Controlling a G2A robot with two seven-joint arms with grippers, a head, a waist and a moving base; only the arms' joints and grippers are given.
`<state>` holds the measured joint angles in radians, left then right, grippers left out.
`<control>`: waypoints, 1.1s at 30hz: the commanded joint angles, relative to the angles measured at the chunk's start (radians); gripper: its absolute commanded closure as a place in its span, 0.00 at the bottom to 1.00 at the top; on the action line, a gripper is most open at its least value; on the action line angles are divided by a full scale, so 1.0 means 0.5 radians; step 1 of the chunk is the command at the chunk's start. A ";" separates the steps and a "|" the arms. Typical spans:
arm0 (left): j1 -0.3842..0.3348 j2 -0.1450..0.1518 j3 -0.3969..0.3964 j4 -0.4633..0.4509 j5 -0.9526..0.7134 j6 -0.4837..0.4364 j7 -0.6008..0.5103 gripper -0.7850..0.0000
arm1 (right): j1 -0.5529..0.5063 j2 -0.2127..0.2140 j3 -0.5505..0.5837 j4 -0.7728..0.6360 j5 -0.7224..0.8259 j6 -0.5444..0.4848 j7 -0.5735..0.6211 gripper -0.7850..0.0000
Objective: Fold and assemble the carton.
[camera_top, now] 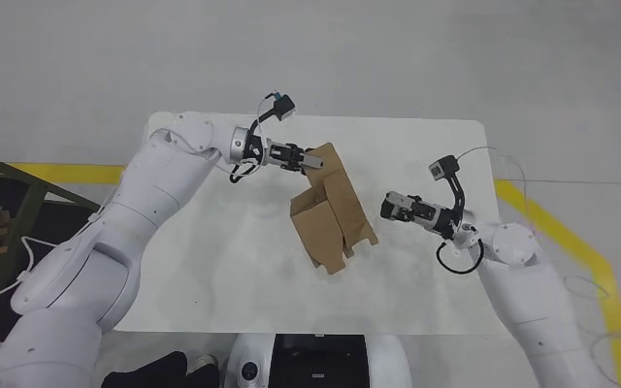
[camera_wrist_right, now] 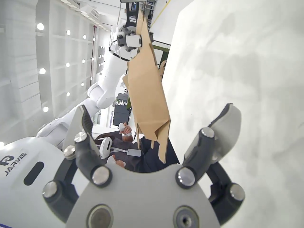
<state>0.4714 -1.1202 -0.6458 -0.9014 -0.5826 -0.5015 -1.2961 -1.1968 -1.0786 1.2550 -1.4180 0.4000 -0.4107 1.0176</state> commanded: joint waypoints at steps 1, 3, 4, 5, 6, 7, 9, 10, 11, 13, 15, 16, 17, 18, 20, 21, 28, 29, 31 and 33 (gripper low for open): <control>0.009 -0.006 0.004 -0.019 0.009 0.014 -0.036 1.00 | 0.062 -0.004 -0.024 0.075 0.078 0.019 0.109 0.00; 0.012 -0.014 0.006 -0.035 0.011 0.019 -0.064 1.00 | 0.124 -0.011 -0.053 0.149 0.185 0.040 0.235 0.00; 0.013 -0.018 0.007 -0.044 0.007 0.026 -0.071 1.00 | 0.154 -0.014 -0.069 0.185 0.211 0.043 0.284 0.00; 0.014 -0.023 0.007 -0.053 0.001 0.032 -0.077 1.00 | 0.181 -0.019 -0.090 0.215 0.243 0.050 0.342 0.00; 0.014 -0.028 0.008 -0.064 -0.007 0.037 -0.082 1.00 | 0.209 -0.023 -0.107 0.247 0.259 0.049 0.375 0.00; 0.015 -0.033 0.009 -0.076 -0.019 0.040 -0.085 1.00 | 0.232 -0.027 -0.127 0.272 0.265 0.046 0.402 0.00; 0.011 -0.042 0.017 -0.101 -0.028 0.056 -0.101 1.00 | 0.269 -0.038 -0.167 0.312 0.315 0.040 0.467 0.00; 0.010 -0.046 0.021 -0.109 -0.031 0.063 -0.108 1.00 | 0.286 -0.043 -0.184 0.331 0.327 0.035 0.491 0.00; 0.009 -0.051 0.025 -0.113 -0.041 0.070 -0.115 1.00 | 0.299 -0.047 -0.202 0.345 0.341 0.031 0.517 0.00; 0.005 -0.062 0.036 -0.122 -0.063 0.086 -0.132 1.00 | 0.319 -0.056 -0.234 0.366 0.363 0.022 0.556 0.00; -0.002 -0.074 0.048 -0.117 -0.068 0.094 -0.139 1.00 | 0.331 -0.063 -0.258 0.381 0.394 0.010 0.590 0.05; -0.005 -0.080 0.053 -0.113 -0.080 0.097 -0.142 1.00 | 0.337 -0.065 -0.273 0.384 0.386 0.009 0.609 0.11; -0.006 -0.087 0.057 -0.108 -0.100 0.105 -0.150 1.00 | 0.341 -0.068 -0.287 0.383 0.392 0.012 0.631 0.20; -0.008 -0.093 0.062 -0.099 -0.116 0.112 -0.158 1.00 | 0.344 -0.070 -0.297 0.384 0.397 0.012 0.649 0.30; -0.012 -0.107 0.070 -0.086 -0.155 0.129 -0.174 1.00 | 0.349 -0.073 -0.313 0.389 0.396 0.010 0.675 0.44; -0.015 -0.113 0.073 -0.081 -0.178 0.138 -0.184 1.00 | 0.351 -0.074 -0.319 0.391 0.398 0.009 0.685 0.51; -0.041 -0.154 0.105 -0.019 -0.203 0.157 -0.202 1.00 | 0.370 -0.082 -0.346 0.415 0.445 -0.002 0.754 0.56; -0.046 -0.159 0.111 -0.006 -0.197 0.158 -0.204 1.00 | 0.372 -0.083 -0.350 0.417 0.454 -0.001 0.763 0.57; -0.055 -0.170 0.122 0.016 -0.188 0.161 -0.206 1.00 | 0.377 -0.085 -0.354 0.421 0.472 0.001 0.784 0.60; -0.062 -0.180 0.134 0.036 -0.174 0.161 -0.206 1.00 | 0.381 -0.086 -0.359 0.416 0.491 0.017 0.800 0.65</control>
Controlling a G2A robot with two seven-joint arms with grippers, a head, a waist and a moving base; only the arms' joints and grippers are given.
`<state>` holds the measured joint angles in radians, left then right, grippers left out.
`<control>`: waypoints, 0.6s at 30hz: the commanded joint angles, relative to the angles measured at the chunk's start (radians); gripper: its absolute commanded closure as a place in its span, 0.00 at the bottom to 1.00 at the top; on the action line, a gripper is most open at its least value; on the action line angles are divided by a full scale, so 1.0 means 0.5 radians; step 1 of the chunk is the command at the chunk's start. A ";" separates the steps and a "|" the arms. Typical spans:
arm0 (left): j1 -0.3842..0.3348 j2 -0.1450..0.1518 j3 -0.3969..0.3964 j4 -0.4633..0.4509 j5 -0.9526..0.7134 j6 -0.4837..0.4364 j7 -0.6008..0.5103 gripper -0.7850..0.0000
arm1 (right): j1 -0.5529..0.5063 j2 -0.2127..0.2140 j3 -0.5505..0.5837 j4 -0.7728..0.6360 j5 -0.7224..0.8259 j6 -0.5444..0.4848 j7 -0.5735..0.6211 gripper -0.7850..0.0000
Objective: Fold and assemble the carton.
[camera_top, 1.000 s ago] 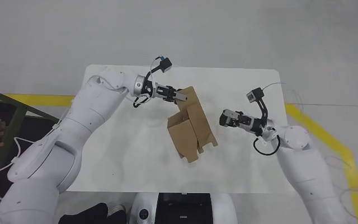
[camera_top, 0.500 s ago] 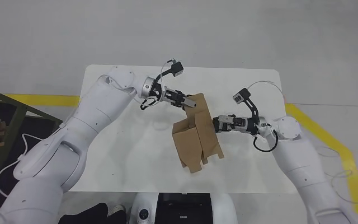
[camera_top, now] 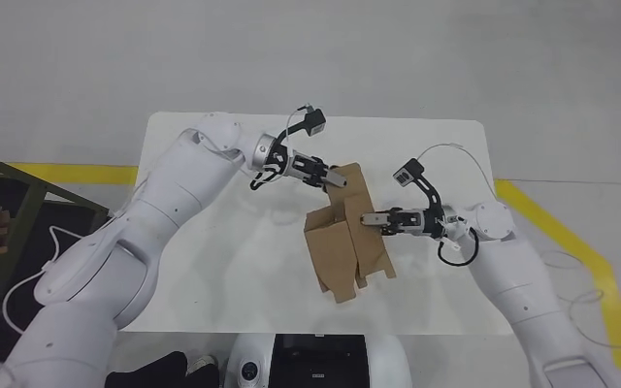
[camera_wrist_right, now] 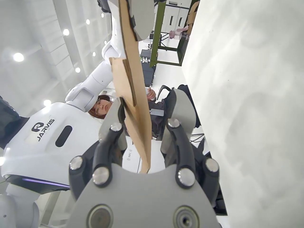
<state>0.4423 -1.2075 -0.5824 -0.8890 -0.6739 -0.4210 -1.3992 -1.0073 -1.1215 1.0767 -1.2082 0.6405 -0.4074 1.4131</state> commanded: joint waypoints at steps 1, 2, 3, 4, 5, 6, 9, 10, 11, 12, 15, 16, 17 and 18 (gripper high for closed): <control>-0.005 -0.010 0.011 0.021 0.009 0.000 0.000 1.00 | 0.004 0.000 -0.006 -0.007 0.015 0.021 0.021 0.66; -0.006 -0.015 0.016 0.030 0.012 0.000 0.000 1.00 | 0.005 0.000 -0.008 -0.010 0.021 0.032 0.032 0.67; -0.009 -0.019 0.021 0.042 0.017 0.000 0.000 1.00 | 0.007 0.001 -0.009 -0.008 0.020 0.040 0.039 0.67; -0.012 -0.024 0.028 0.054 0.028 0.000 0.000 1.00 | 0.008 0.001 -0.013 -0.011 0.025 0.050 0.049 0.71; -0.014 -0.029 0.032 0.063 0.033 -0.003 0.003 1.00 | 0.009 0.001 -0.017 -0.011 0.031 0.057 0.057 0.77; -0.016 -0.033 0.037 0.071 0.039 -0.005 0.004 1.00 | 0.010 0.000 -0.020 -0.010 0.039 0.064 0.064 0.82; -0.021 -0.046 0.049 0.094 0.047 -0.008 0.008 1.00 | 0.013 -0.001 -0.029 -0.009 0.066 0.082 0.081 1.00; -0.024 -0.050 0.052 0.102 0.048 -0.008 0.008 1.00 | 0.014 -0.001 -0.031 -0.007 0.072 0.085 0.084 1.00; -0.027 -0.053 0.055 0.107 0.050 -0.007 0.007 1.00 | 0.014 -0.002 -0.034 -0.006 0.079 0.089 0.088 1.00; -0.029 -0.057 0.057 0.111 0.051 -0.007 0.007 1.00 | 0.016 -0.002 -0.036 -0.005 0.084 0.092 0.091 1.00; -0.035 -0.065 0.063 0.114 0.049 -0.003 0.003 1.00 | 0.020 -0.002 -0.041 -0.001 0.094 0.100 0.099 1.00; -0.035 -0.067 0.060 0.109 0.032 -0.002 0.002 0.59 | 0.021 -0.002 -0.044 -0.001 0.098 0.104 0.104 1.00; -0.033 -0.068 0.053 0.106 0.011 -0.003 0.003 0.00 | 0.023 -0.002 -0.045 0.001 0.103 0.107 0.106 1.00; -0.032 -0.068 0.044 0.105 -0.014 0.001 -0.002 0.00 | 0.024 -0.002 -0.047 0.002 0.107 0.108 0.108 1.00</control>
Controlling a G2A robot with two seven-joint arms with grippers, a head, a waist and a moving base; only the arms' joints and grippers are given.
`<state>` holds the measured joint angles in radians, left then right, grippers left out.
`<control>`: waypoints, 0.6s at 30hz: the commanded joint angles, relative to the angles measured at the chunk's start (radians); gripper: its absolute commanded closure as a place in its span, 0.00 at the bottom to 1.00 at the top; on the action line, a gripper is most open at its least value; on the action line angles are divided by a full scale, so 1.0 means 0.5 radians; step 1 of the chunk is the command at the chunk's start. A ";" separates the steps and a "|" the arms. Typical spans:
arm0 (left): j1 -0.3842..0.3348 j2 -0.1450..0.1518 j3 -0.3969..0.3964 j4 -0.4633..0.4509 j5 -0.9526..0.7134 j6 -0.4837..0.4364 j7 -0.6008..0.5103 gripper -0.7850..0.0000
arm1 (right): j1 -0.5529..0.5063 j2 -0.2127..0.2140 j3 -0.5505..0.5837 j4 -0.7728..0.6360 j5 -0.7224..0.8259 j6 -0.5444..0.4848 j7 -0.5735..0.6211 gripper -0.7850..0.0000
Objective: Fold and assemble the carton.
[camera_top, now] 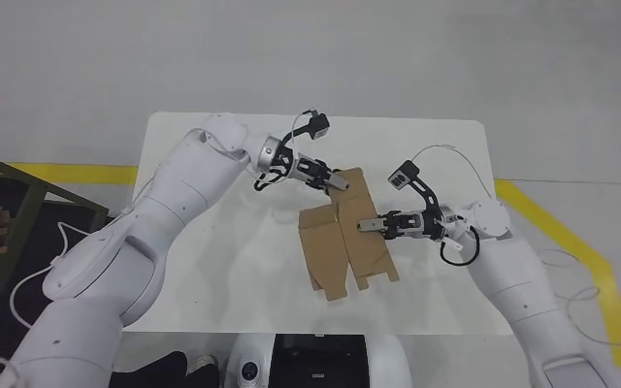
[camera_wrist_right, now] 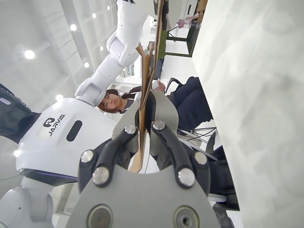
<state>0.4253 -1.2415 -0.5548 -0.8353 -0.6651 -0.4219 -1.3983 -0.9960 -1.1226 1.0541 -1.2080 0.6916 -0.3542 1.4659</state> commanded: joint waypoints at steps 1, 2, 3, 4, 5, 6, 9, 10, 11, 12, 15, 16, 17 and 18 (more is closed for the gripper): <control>0.004 0.001 -0.023 -0.013 -0.058 0.006 -0.006 0.00 | 0.003 -0.001 -0.004 0.003 0.011 0.004 0.004 1.00; 0.003 0.006 -0.038 -0.017 -0.074 0.004 -0.004 0.00 | 0.005 -0.001 -0.006 0.006 0.017 0.007 0.007 1.00; 0.001 0.013 -0.056 -0.017 -0.079 -0.005 0.005 0.00 | 0.007 -0.001 -0.007 0.008 0.020 0.008 0.008 1.00; 0.001 0.021 -0.076 -0.018 -0.085 -0.014 0.014 0.00 | 0.008 -0.002 -0.007 0.013 0.024 0.007 0.007 1.00; 0.002 0.030 -0.098 -0.020 -0.088 -0.024 0.024 0.00 | 0.009 -0.002 -0.006 0.020 0.028 0.005 0.005 1.00; 0.004 0.041 -0.120 -0.018 -0.085 -0.035 0.035 0.00 | 0.010 -0.002 -0.003 0.030 0.033 0.002 0.002 1.00; 0.017 0.078 -0.189 -0.010 -0.074 -0.060 0.059 0.00 | 0.010 -0.001 0.014 0.066 0.043 -0.007 -0.021 1.00; 0.023 0.091 -0.210 -0.006 -0.061 -0.069 0.069 0.00 | 0.009 0.001 0.023 0.069 0.038 -0.004 -0.045 1.00; 0.031 0.103 -0.230 -0.004 -0.052 -0.076 0.076 0.00 | 0.003 0.003 0.036 0.066 0.032 0.000 -0.078 1.00; 0.042 0.114 -0.248 -0.004 -0.048 -0.079 0.080 0.00 | -0.008 0.006 0.052 0.061 0.025 0.006 -0.122 1.00; 0.072 0.142 -0.295 0.005 -0.023 -0.089 0.090 0.00 | -0.078 0.021 0.128 -0.008 0.038 0.049 -0.294 1.00; 0.079 0.149 -0.306 0.014 -0.005 -0.094 0.095 0.00 | -0.107 0.031 0.158 -0.047 0.005 0.063 -0.340 1.00; 0.087 0.153 -0.314 0.012 0.004 -0.096 0.096 0.00 | -0.140 0.041 0.192 -0.091 -0.036 0.077 -0.415 1.00; 0.096 0.155 -0.322 0.005 -0.001 -0.094 0.094 0.00 | -0.177 0.051 0.222 -0.142 -0.089 0.093 -0.486 1.00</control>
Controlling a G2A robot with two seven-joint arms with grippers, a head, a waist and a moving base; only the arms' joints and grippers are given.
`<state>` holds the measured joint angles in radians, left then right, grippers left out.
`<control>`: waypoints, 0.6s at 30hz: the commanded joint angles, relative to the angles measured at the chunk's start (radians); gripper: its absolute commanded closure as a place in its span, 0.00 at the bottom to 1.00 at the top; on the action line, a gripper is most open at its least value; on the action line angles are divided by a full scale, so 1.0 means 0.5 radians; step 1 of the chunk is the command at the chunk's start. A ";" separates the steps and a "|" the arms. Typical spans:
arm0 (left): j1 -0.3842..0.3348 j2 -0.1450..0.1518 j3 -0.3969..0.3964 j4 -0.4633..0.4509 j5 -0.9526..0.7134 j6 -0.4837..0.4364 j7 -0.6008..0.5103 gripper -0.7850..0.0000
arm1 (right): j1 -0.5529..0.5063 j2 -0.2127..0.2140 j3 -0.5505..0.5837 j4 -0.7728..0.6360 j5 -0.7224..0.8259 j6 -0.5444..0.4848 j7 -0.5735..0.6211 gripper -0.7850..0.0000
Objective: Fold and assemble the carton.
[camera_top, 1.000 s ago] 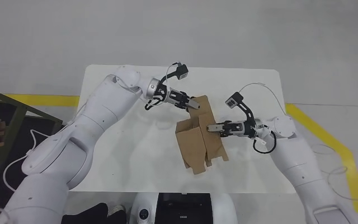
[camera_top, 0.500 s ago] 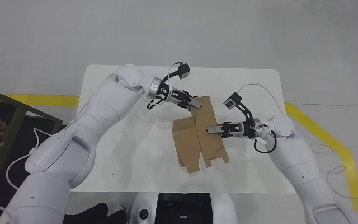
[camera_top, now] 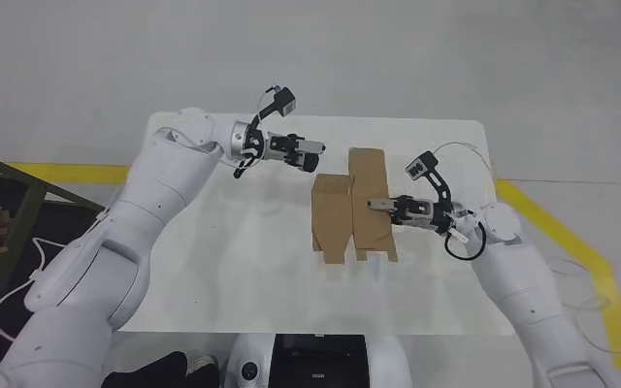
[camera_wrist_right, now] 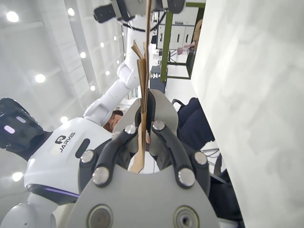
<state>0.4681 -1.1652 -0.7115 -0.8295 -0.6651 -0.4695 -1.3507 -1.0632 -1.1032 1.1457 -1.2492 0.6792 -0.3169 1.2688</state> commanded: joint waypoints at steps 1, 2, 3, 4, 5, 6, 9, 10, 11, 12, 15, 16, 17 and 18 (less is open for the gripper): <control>0.020 0.004 -0.017 -0.010 -0.009 0.002 -0.002 0.00 | -0.080 0.022 0.070 -0.115 -0.121 0.045 -0.172 1.00; 0.026 0.003 -0.021 -0.014 -0.008 0.002 -0.002 0.00 | -0.120 0.031 0.102 -0.179 -0.172 0.072 -0.252 1.00; 0.030 0.002 -0.024 -0.023 -0.005 0.002 -0.002 0.00 | -0.163 0.040 0.133 -0.244 -0.216 0.099 -0.325 1.00; 0.034 -0.001 -0.025 -0.032 -0.003 0.001 0.000 0.00 | -0.205 0.049 0.167 -0.309 -0.253 0.130 -0.395 1.00; 0.036 -0.004 -0.022 -0.037 0.011 0.002 0.001 0.00 | -0.248 0.057 0.205 -0.371 -0.288 0.158 -0.473 1.00; 0.037 -0.008 -0.020 -0.042 0.026 0.009 0.013 0.00 | -0.293 0.064 0.240 -0.432 -0.315 0.183 -0.543 1.00; 0.051 -0.021 -0.016 -0.067 0.045 0.034 0.069 0.00 | -0.412 0.082 0.338 -0.575 -0.363 0.250 -0.696 1.00; 0.066 -0.025 -0.021 -0.078 0.028 0.037 0.098 0.00 | -0.442 0.086 0.366 -0.603 -0.362 0.267 -0.724 1.00; 0.077 -0.030 -0.019 -0.094 0.031 0.038 0.113 0.00 | -0.465 0.091 0.391 -0.618 -0.378 0.287 -0.751 1.00; 0.086 -0.034 -0.014 -0.111 0.042 0.041 0.128 0.00 | -0.483 0.094 0.409 -0.633 -0.392 0.305 -0.770 1.00; 0.088 -0.036 -0.012 -0.117 0.048 0.042 0.130 0.00 | -0.503 0.097 0.431 -0.649 -0.386 0.314 -0.788 1.00; 0.088 -0.036 -0.012 -0.117 0.048 0.042 0.130 0.00 | -0.503 0.097 0.431 -0.649 -0.386 0.314 -0.788 1.00; 0.088 -0.036 -0.012 -0.117 0.048 0.042 0.130 0.00 | -0.503 0.097 0.431 -0.649 -0.386 0.314 -0.788 1.00; 0.088 -0.036 -0.012 -0.117 0.048 0.042 0.130 0.00 | -0.503 0.097 0.431 -0.649 -0.386 0.314 -0.788 1.00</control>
<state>0.5124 -1.1832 -0.7174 -0.8883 -0.6410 -0.4483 -1.2855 -1.3148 -1.0545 1.3618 -1.5742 0.4861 -0.1595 0.8747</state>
